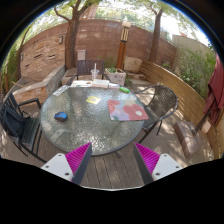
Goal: Arrange mouse
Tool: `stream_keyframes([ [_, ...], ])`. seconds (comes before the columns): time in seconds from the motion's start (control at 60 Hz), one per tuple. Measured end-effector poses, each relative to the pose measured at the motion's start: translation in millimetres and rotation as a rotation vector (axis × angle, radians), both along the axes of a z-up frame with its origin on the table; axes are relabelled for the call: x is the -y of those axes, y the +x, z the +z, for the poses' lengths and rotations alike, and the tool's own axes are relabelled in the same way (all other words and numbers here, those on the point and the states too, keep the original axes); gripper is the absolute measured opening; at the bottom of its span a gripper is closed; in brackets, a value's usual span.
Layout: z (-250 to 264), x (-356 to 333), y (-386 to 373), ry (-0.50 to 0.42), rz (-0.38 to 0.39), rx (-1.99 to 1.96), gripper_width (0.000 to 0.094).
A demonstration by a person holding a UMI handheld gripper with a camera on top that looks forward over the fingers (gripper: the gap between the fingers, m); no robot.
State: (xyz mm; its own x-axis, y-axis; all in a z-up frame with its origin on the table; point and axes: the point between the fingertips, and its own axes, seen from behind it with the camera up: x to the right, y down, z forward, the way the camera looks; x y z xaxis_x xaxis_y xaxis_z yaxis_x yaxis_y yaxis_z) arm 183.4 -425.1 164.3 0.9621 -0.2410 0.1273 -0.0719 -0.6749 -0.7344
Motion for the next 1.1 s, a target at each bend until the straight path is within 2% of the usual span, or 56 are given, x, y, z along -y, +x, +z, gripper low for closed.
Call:
stream_keyframes([
  [0.167,-58.5,-44.0,-77.7,-0.053,0.169,-0.058,0.0848],
  [0.267,-100.3,-93.1,-130.2,-0.035,0.222,-0.078,0.0851],
  [0.4,-127.0,-177.0,-162.8,-0.005,0.283,-0.072,0.0852],
  [0.583,-164.3,-245.5,-194.9,-0.017,0.298,-0.049,0.0849],
  [0.733,-168.4,-287.8,-200.1,-0.012,0.318,-0.030,0.0845],
  [0.9,-171.4,-329.2,-192.7,-0.007,0.303,-0.018,0.0841],
  [1.033,-180.5,-347.1,-197.0,-0.025,0.314,-0.043,0.0740],
  [1.1,-183.4,-348.3,-210.6,-0.027,0.348,-0.095,0.0512],
])
